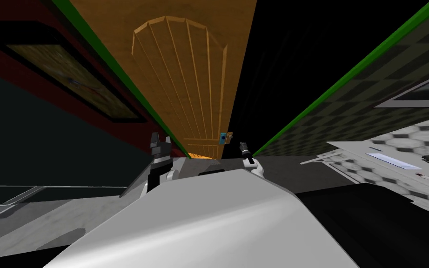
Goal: Pull the door open
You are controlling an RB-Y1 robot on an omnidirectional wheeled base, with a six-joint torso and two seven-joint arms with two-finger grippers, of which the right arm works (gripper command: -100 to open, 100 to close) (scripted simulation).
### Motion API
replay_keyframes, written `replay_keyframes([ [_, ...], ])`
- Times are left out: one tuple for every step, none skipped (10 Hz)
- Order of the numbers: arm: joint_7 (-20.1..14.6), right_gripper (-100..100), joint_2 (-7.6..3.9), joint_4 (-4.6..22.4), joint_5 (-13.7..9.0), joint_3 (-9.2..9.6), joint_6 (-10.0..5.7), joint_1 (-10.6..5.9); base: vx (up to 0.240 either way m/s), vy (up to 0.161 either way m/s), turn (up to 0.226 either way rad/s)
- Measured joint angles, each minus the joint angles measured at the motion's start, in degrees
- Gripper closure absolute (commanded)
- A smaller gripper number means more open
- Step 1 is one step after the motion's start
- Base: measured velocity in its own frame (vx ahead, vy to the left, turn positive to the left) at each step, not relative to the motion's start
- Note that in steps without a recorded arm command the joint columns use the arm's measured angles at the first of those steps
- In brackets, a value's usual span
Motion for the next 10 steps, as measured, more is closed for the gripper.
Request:
replay_keyframes([
  [-0.2, -100, 0.29, -0.3, 0.2, 0.67, -0.34, 0.21, -0.192, 0.069, 0.058],
  [-0.6, -100, 0.26, -1.0, 0.3, 1.37, -0.61, 0.6, -0.2, 0.064, 0.105],
  [-1.2, -100, 0.12, -1.8, 0.4, 2.25, -0.85, 1.01, -0.134, 0.101, 0.152],
  [-1.5, -100, 0.32, -1.9, 0.6, 3.21, -1.33, 0.54, -0.045, 0.051, 0.025],
  [-1.6, -100, 0.37, -1.9, 0.6, 3.34, -1.46, 0.46, -0.024, -0.038, -0.182],
  [-1.6, -100, -0.25, -1.4, 0.4, 2.41, -1.51, 1.04, -0.01, -0.078, -0.151],
  [-1.6, -100, -0.87, -0.8, 0.2, 1.38, -1.33, 1.45, 0.031, -0.095, -0.102],
  [-1.2, -100, -0.96, -0.2, 0.1, 0.33, -1.04, 1.54, 0.09, -0.115, -0.111],
  [-0.9, -100, -1.24, 0.5, 0.0, -0.7, -0.96, 1.76, 0.162, -0.095, -0.05],
  [-0.6, -100, -1.46, 1.0, -0.1, -1.37, -0.81, 1.63, 0.179, -0.059, 0.014],
])
